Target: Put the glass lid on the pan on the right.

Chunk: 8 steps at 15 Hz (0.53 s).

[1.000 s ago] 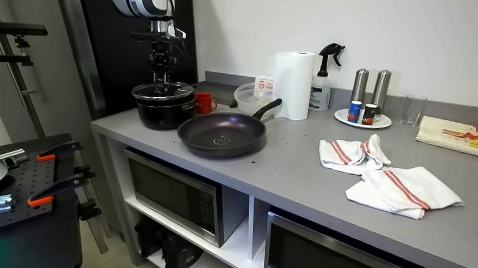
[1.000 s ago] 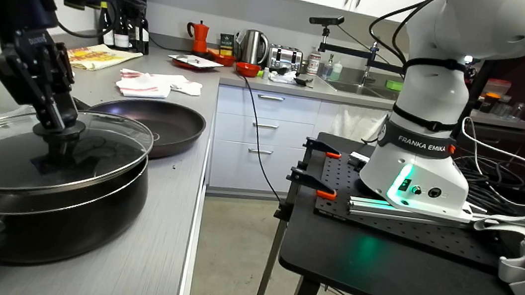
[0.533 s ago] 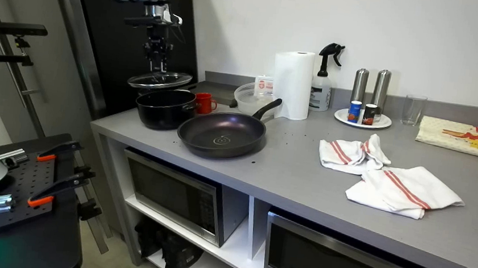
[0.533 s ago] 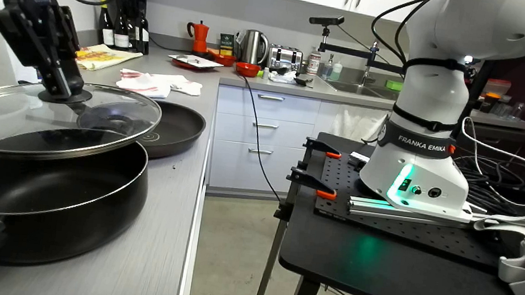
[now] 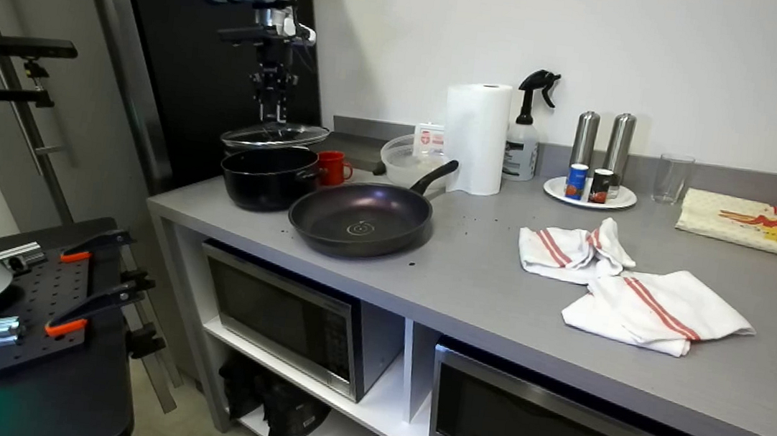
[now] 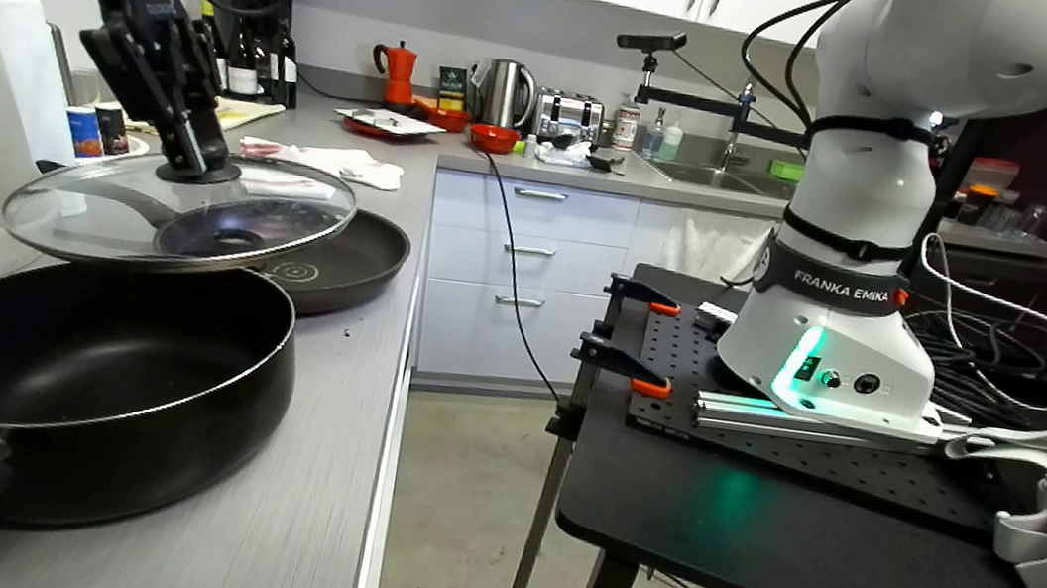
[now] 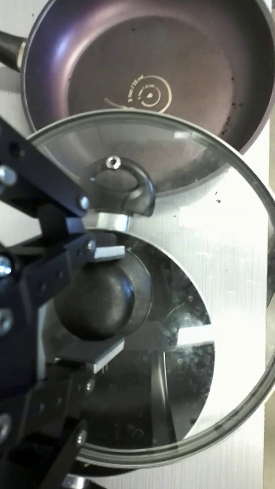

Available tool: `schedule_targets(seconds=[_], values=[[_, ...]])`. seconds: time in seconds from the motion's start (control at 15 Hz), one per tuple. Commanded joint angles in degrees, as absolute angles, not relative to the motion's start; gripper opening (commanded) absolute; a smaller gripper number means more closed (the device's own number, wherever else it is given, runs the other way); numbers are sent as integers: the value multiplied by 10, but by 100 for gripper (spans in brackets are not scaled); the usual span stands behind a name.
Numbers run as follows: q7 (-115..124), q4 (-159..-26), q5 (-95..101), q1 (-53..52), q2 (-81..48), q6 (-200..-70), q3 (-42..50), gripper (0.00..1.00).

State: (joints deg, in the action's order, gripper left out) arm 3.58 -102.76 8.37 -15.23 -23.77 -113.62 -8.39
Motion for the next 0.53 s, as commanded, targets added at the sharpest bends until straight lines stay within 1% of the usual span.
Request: schedule_targets(seconds=[0.0,0.47], values=[[36,-1057,71,-120,-204,-1129,-69,26],[17,-1097,35,-50,-179,-1142,-44,26]])
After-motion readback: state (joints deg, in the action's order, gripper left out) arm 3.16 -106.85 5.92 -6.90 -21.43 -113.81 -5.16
